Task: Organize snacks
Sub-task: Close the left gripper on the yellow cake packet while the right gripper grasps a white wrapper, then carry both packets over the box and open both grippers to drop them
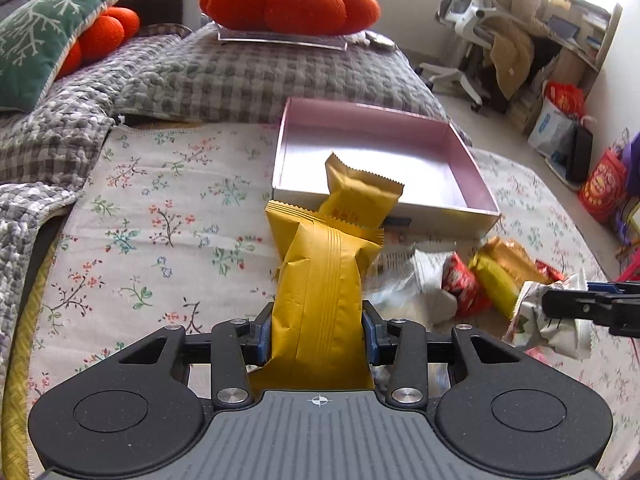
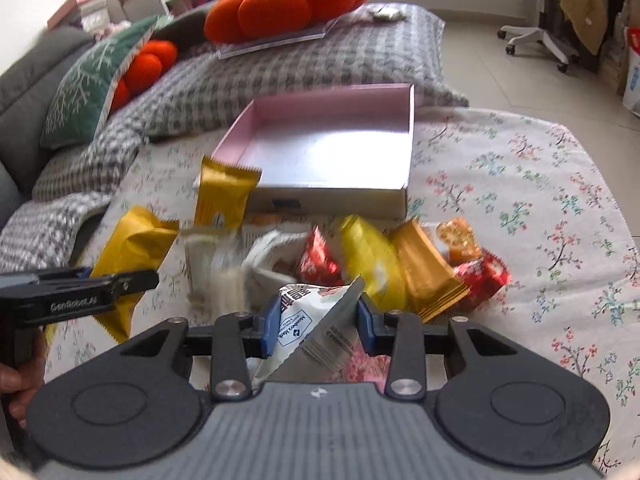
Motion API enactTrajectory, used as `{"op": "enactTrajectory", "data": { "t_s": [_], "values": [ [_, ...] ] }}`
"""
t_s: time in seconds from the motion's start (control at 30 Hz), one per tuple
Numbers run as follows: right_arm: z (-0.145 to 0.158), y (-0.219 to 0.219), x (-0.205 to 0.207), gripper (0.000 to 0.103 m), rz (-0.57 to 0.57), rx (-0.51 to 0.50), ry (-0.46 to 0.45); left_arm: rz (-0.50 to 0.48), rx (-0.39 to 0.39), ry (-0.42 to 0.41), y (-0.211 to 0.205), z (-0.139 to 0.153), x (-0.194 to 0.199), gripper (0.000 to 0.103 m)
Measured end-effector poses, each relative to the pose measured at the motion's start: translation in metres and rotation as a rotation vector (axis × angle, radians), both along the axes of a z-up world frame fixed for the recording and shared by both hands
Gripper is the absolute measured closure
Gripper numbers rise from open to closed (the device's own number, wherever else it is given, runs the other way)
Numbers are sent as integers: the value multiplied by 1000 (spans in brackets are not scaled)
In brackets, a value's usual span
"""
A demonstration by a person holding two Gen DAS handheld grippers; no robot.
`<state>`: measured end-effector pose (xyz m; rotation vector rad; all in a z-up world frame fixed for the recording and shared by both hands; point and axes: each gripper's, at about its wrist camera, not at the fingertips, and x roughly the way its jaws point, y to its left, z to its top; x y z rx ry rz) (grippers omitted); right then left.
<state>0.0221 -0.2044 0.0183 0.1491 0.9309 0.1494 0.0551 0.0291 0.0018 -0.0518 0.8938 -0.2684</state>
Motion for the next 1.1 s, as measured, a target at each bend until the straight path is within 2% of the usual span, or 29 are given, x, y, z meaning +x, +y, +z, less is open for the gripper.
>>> {"op": "enactTrajectory", "data": {
  "t_s": [0.17, 0.27, 0.4, 0.63, 0.73, 0.87, 1.1],
  "values": [
    [10, -8, 1, 68, -22, 37, -56, 20, -5, -33, -2, 4, 9, 64],
    [14, -14, 10, 68, -52, 38, -85, 41, -2, -90, -4, 13, 22, 64],
    [14, -33, 33, 68, -148, 37, -104, 76, 0, -172, -8, 27, 45, 64],
    [11, -42, 58, 68, -212, 37, -142, 123, -103, -222, -7, 35, 81, 64],
    [14, -42, 67, 68, -220, 36, -161, 122, -132, -209, -9, 32, 98, 64],
    [12, -43, 82, 68, -233, 51, -166, 106, -178, -146, -13, 19, 122, 64],
    [-5, -38, 105, 67, -237, 63, -127, 79, -156, -127, -27, -6, 157, 64]
  ]
}}
